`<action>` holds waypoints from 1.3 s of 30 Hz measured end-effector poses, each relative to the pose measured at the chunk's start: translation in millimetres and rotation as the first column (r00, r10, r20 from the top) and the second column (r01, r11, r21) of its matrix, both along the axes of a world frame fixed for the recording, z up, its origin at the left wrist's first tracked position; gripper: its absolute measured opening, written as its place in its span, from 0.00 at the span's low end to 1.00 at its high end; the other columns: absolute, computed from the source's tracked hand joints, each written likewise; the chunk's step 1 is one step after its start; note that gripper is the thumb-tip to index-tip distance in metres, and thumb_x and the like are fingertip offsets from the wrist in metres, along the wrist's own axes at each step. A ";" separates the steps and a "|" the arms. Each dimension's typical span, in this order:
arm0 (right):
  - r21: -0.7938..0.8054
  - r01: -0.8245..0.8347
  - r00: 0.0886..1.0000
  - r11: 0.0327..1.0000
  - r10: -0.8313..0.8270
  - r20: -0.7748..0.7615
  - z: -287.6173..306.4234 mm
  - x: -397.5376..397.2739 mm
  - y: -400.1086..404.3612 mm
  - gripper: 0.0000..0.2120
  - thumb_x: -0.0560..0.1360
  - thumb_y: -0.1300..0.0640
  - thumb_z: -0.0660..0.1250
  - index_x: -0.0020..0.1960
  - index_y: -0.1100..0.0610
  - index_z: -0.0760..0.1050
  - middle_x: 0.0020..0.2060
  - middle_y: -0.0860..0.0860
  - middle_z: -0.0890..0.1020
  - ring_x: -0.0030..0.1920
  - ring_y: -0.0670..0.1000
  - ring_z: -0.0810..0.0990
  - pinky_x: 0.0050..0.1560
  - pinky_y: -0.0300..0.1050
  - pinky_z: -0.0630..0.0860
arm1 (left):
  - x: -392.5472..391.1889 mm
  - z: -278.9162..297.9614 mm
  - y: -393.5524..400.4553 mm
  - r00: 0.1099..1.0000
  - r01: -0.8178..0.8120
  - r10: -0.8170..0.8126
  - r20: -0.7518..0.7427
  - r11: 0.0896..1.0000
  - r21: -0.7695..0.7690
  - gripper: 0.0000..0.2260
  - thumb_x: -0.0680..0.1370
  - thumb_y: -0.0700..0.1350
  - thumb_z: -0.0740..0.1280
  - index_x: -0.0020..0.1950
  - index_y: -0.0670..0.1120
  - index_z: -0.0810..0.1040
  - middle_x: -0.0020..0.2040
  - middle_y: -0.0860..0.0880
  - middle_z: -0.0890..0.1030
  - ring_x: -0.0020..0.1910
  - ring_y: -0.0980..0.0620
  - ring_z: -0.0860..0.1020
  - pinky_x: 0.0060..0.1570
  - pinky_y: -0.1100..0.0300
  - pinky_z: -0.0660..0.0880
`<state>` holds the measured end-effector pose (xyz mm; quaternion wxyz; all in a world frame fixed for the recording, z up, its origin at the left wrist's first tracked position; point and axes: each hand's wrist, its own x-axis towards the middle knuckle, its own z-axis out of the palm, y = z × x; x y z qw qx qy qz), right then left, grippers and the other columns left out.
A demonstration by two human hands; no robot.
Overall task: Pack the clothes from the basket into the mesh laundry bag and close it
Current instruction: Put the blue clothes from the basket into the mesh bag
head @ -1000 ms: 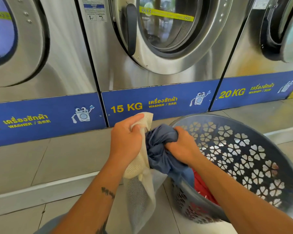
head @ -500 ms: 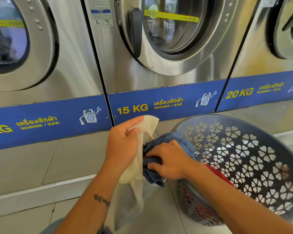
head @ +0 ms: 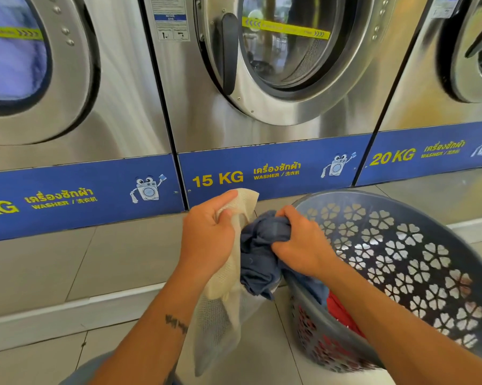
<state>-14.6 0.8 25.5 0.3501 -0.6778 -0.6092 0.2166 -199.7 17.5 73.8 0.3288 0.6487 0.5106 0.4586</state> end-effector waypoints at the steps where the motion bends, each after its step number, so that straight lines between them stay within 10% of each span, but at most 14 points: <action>1: 0.041 0.038 0.993 0.998 -0.033 -0.112 5.5 -10.4 -0.2 0.18 0.70 0.59 0.73 0.53 0.49 0.67 0.43 0.48 0.79 0.43 0.50 0.79 0.38 0.44 0.73 | 1.6 -1.1 0.1 1.000 0.015 -0.015 0.010 1.000 0.002 0.19 0.79 0.36 0.61 0.64 0.52 0.80 0.27 0.52 0.79 0.18 0.56 0.66 0.21 0.68 0.61; 5: -0.036 -0.120 0.919 0.992 0.097 -0.381 -0.4 -46.5 -6.1 0.15 0.75 0.62 0.69 0.56 0.50 0.68 0.40 0.45 0.78 0.40 0.48 0.78 0.37 0.38 0.73 | -2.8 1.9 2.8 0.996 0.060 -0.060 0.066 0.998 0.002 0.18 0.79 0.37 0.63 0.63 0.55 0.80 0.37 0.59 0.79 0.28 0.60 0.70 0.34 0.71 0.69; 10: -0.429 -0.418 0.901 0.800 0.426 -0.085 -25.9 -60.6 -8.1 0.15 0.76 0.63 0.56 0.50 0.58 0.81 0.50 0.56 0.84 0.51 0.56 0.81 0.58 0.60 0.77 | -7.3 9.1 -10.4 0.971 0.194 -0.188 0.150 0.981 -0.024 0.19 0.79 0.33 0.62 0.60 0.53 0.82 0.57 0.63 0.81 0.53 0.73 0.77 0.49 0.78 0.69; 13: -0.497 -0.476 0.828 0.725 0.561 0.025 -25.8 -64.0 -7.5 0.15 0.76 0.61 0.57 0.51 0.51 0.81 0.52 0.51 0.85 0.52 0.56 0.81 0.57 0.58 0.79 | -15.5 6.7 -9.3 0.979 0.113 -0.103 0.176 0.993 -0.046 0.19 0.80 0.35 0.61 0.58 0.56 0.82 0.52 0.70 0.79 0.51 0.76 0.75 0.47 0.80 0.69; 17: -0.319 -0.345 0.804 0.883 0.453 0.384 0.0 -59.9 -11.7 0.14 0.74 0.57 0.64 0.59 0.50 0.78 0.54 0.52 0.82 0.50 0.55 0.80 0.43 0.48 0.76 | -23.5 0.1 -0.2 0.992 -0.003 0.013 0.124 0.996 -0.084 0.18 0.81 0.37 0.61 0.60 0.58 0.82 0.47 0.72 0.77 0.41 0.71 0.76 0.42 0.79 0.72; 21: -0.348 -0.057 0.647 0.936 0.300 0.701 10.6 -33.1 -25.6 0.25 0.70 0.48 0.65 0.66 0.47 0.66 0.60 0.53 0.69 0.62 0.60 0.69 0.58 0.54 0.72 | -18.7 -1.2 -0.3 0.996 0.027 -0.020 0.086 0.996 -0.087 0.19 0.81 0.36 0.60 0.62 0.55 0.81 0.51 0.68 0.77 0.32 0.72 0.74 0.32 0.81 0.69; 25: -0.494 -0.001 0.826 0.870 0.279 0.489 -9.7 -11.8 -31.6 0.16 0.72 0.47 0.63 0.59 0.42 0.67 0.55 0.55 0.72 0.54 0.62 0.76 0.51 0.53 0.76 | -20.2 0.4 -2.4 0.994 0.045 -0.036 0.101 0.995 -0.088 0.19 0.81 0.37 0.60 0.62 0.56 0.81 0.38 0.75 0.79 0.33 0.64 0.69 0.31 0.79 0.68; 30: -0.098 0.061 0.848 0.993 0.000 0.531 -2.0 -27.4 -24.2 0.07 0.74 0.57 0.63 0.50 0.50 0.77 0.47 0.52 0.79 0.44 0.58 0.79 0.39 0.50 0.76 | -20.5 -0.2 -10.3 0.994 0.076 -0.069 0.089 0.994 -0.076 0.18 0.80 0.37 0.60 0.63 0.54 0.81 0.57 0.55 0.82 0.28 0.62 0.65 0.32 0.73 0.72; 31: -0.049 0.039 0.896 0.998 -0.014 0.443 -1.5 -33.8 -22.5 0.08 0.74 0.58 0.63 0.50 0.51 0.78 0.45 0.51 0.81 0.43 0.57 0.80 0.40 0.52 0.78 | -18.9 -1.6 -11.3 0.993 0.086 -0.080 0.086 0.994 -0.067 0.19 0.80 0.37 0.60 0.63 0.54 0.81 0.57 0.51 0.81 0.53 0.60 0.68 0.35 0.67 0.75; 32: -0.030 -0.003 0.947 1.000 0.012 0.321 -1.7 -41.2 -22.3 0.10 0.73 0.60 0.62 0.50 0.51 0.79 0.45 0.51 0.83 0.43 0.56 0.80 0.42 0.52 0.79 | -17.4 -2.0 -12.7 0.993 0.090 -0.085 0.078 0.994 -0.061 0.19 0.80 0.36 0.60 0.63 0.53 0.81 0.56 0.51 0.80 0.50 0.52 0.77 0.39 0.60 0.76; 36: -0.296 -0.296 0.953 0.908 0.303 -0.022 -26.2 -73.5 -28.2 0.12 0.78 0.64 0.59 0.48 0.51 0.79 0.44 0.46 0.82 0.46 0.49 0.79 0.52 0.48 0.77 | -15.5 -5.5 -14.7 0.992 0.114 -0.111 0.056 0.992 -0.053 0.19 0.80 0.36 0.59 0.64 0.51 0.81 0.53 0.50 0.80 0.25 0.61 0.71 0.30 0.62 0.73; 37: -0.384 -0.359 0.929 0.851 0.366 -0.058 -36.7 -75.8 -28.7 0.13 0.80 0.62 0.57 0.54 0.50 0.79 0.51 0.46 0.82 0.53 0.49 0.78 0.56 0.45 0.75 | -16.2 -7.6 -13.6 0.993 0.107 -0.104 0.051 0.992 -0.061 0.19 0.80 0.36 0.59 0.64 0.52 0.81 0.53 0.48 0.81 0.50 0.65 0.63 0.37 0.58 0.75; 39: -0.527 -0.406 0.904 0.746 0.411 -0.115 -55.2 -71.2 -25.3 0.19 0.84 0.58 0.54 0.74 0.50 0.67 0.65 0.43 0.73 0.66 0.48 0.71 0.60 0.32 0.69 | -16.7 -12.4 -12.5 0.996 0.082 -0.079 0.037 0.993 -0.083 0.18 0.80 0.37 0.59 0.63 0.54 0.81 0.56 0.49 0.84 0.55 0.55 0.75 0.53 0.56 0.77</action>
